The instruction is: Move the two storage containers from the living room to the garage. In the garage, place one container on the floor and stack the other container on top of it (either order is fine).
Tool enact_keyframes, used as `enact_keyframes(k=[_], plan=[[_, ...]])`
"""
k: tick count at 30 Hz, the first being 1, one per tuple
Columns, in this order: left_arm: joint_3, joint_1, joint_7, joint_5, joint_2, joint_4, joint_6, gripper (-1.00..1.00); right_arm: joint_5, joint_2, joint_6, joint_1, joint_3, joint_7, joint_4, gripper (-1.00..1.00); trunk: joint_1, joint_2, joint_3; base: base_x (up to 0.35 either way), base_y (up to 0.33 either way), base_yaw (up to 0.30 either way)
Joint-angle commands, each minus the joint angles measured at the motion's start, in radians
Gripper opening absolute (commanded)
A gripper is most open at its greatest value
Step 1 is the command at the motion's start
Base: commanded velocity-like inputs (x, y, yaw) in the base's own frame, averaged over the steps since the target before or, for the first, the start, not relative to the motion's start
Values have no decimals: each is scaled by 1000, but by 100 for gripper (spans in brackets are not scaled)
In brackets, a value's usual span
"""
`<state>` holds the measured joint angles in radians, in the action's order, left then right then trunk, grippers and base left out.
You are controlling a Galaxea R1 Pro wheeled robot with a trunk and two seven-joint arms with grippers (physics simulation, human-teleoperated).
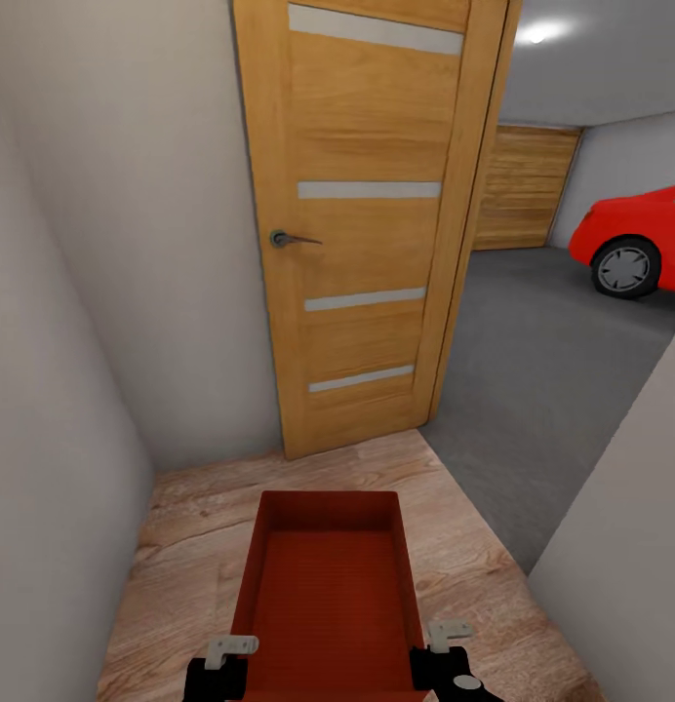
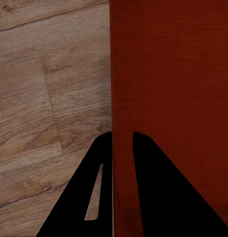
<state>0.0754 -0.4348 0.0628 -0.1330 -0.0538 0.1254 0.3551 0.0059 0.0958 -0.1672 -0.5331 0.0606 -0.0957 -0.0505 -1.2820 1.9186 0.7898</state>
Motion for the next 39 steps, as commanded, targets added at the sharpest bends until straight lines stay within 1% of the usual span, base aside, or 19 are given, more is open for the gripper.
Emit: enact_keyframes(k=[1, 9, 22, 30, 39], plan=[[30, -1, 14, -10, 0, 0, 4, -100, -3, 0, -3, -1, -1, -9, 1, -100, 0, 0, 1, 0, 0, -32], [30, -1, 14, -10, 0, 0, 4, -100, -3, 1, -4, -1, -1, -9, 1, -100, 0, 0, 1, 20, 8, -7], [30, -1, 14, -10, -1, 0, 4, -100, -3, 1, -4, -1, -1, -9, 1, -100, 0, 0, 1, 244, 188, 0], [30, -1, 14, -10, -1, 0, 4, -100, -3, 1, -4, -1, -1, -9, 1, -100, 0, 0, 1, 48, 33, -6], [30, -1, 14, -10, -1, 0, 4, -100, -3, 1, -3, -1, -1, -9, 1, -100, 0, 0, 1, 3, 2, -198]])
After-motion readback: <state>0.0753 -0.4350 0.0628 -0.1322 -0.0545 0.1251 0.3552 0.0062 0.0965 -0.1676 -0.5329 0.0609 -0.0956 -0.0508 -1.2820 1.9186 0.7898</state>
